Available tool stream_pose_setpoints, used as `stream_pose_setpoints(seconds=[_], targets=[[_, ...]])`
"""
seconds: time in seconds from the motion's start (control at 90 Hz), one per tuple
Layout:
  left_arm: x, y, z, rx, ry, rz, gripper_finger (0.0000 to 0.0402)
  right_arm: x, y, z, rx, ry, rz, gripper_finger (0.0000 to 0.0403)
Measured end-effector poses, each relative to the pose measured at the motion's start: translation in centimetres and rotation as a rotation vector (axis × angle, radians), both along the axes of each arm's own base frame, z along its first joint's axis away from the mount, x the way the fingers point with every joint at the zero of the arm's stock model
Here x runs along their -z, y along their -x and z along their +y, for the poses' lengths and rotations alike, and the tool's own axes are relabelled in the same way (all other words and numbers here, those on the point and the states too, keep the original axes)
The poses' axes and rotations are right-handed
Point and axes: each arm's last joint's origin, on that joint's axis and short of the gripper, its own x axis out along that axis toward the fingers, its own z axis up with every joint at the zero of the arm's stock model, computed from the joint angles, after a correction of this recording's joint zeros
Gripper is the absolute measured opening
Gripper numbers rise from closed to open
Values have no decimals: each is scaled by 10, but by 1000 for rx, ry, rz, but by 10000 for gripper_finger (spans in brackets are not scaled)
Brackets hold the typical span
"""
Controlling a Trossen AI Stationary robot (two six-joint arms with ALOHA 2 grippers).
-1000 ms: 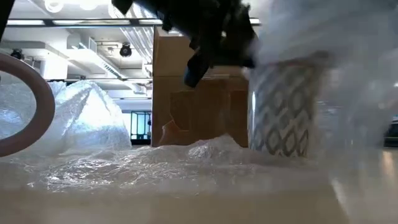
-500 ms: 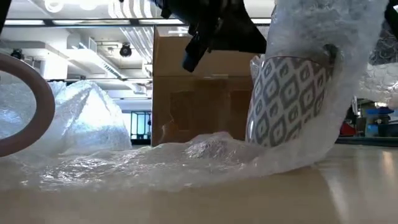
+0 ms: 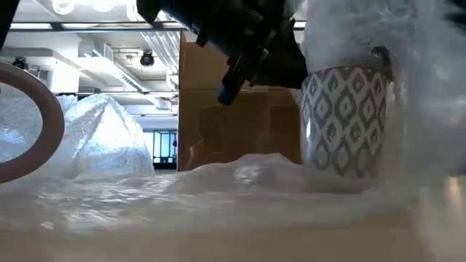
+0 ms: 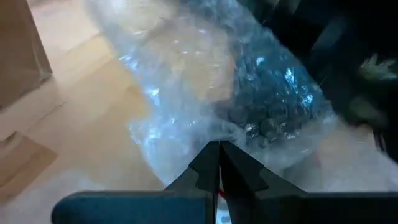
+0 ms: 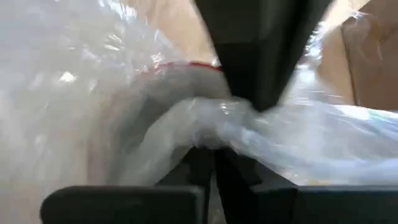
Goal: Wrap mug
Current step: Wrap the white mug with bubble wrap
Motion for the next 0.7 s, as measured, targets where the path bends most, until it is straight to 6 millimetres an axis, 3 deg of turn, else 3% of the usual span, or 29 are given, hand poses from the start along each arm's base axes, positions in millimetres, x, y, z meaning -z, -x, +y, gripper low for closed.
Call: stream_pose_setpoints(seconds=[0.278, 0.478, 0.589, 0.7], targets=[[0, 0, 0, 4, 0, 5, 0, -44, 4, -2, -22, 72, 105, 27], [0, 0, 0, 4, 0, 3, 0, -67, -3, 1, -46, 85, 42, 25], [1, 0, 0, 4, 0, 3, 0, -67, -7, 0, -12, 130, -14, 20], [1, 0, 0, 3, -1, 4, 0, -50, -7, 2, -25, 52, -28, 19]])
